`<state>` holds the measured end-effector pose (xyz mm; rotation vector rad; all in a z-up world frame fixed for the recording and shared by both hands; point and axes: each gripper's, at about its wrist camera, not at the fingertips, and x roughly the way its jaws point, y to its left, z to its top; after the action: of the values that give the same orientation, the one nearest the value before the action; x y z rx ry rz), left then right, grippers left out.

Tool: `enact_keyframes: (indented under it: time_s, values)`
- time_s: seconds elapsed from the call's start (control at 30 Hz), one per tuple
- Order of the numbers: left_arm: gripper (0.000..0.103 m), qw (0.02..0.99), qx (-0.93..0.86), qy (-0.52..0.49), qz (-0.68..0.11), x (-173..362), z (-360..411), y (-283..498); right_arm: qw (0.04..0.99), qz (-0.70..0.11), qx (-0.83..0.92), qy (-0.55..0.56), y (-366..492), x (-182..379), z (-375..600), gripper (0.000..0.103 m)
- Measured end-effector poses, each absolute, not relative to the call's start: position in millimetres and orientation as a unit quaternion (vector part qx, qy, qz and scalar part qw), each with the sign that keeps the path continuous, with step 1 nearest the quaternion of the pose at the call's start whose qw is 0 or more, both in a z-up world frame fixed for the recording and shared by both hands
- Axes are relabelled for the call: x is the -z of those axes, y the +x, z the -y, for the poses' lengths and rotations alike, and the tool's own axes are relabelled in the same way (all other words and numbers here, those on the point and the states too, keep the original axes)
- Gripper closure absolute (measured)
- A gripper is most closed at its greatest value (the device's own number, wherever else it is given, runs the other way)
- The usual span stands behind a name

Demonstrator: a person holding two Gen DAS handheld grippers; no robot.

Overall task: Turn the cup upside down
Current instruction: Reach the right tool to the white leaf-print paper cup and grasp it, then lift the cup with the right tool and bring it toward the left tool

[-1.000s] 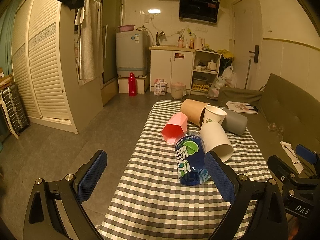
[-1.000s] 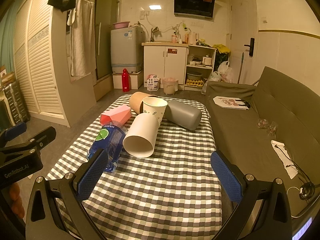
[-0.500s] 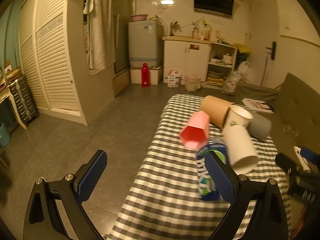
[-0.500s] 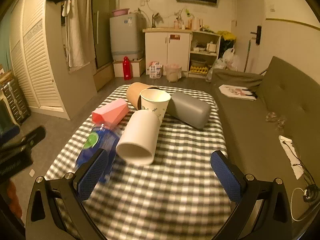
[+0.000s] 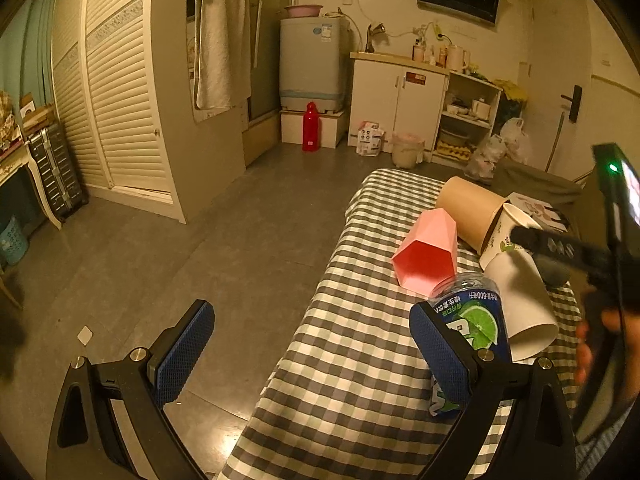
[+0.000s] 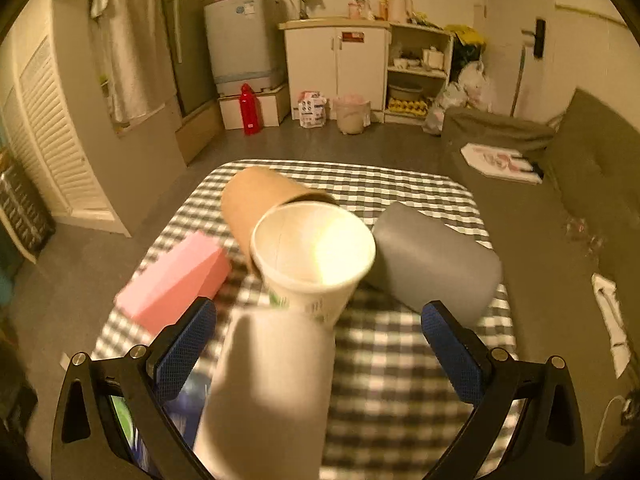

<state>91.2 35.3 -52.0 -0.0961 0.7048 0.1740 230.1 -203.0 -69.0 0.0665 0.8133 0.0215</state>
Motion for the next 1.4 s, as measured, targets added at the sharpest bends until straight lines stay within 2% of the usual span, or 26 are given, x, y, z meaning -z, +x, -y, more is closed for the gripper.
enact_keyframes:
  time_s: [0.13,0.2,0.23,0.3,0.33,0.67,0.97,1.2,1.4]
  values:
    - [0.002,0.933,-0.083,-0.048,-0.347,52,-35,94,0.91,-0.413,0.002,0.033,252,75,203,0.004]
    - [0.002,0.933,-0.082,-0.049,-0.348,53,-36,94,0.908,-0.418,0.0,0.03,257,78,201,0.015]
    - [0.002,0.933,-0.082,-0.049,-0.348,53,-37,94,0.907,-0.42,-0.001,0.027,259,79,198,0.017]
    - [0.002,0.933,-0.081,-0.049,-0.348,53,-37,94,0.908,-0.419,-0.004,0.021,261,80,196,0.033]
    - [0.002,0.933,-0.082,-0.049,-0.347,53,-37,94,0.908,-0.419,-0.005,0.019,261,79,195,0.037]
    - [0.002,0.936,-0.076,-0.047,-0.341,48,-32,91,0.939,-0.344,-0.019,-0.02,231,27,185,0.039]
    - [0.002,0.943,-0.069,-0.028,-0.326,40,-26,75,0.95,-0.299,-0.084,-0.01,138,-41,179,0.039]
    - [0.002,0.944,-0.069,-0.035,-0.321,35,-31,61,0.939,-0.33,-0.094,-0.002,47,-10,181,0.039]
    - [0.002,0.945,-0.061,-0.024,-0.32,31,-25,46,0.905,-0.41,-0.112,0.029,8,38,178,0.039]
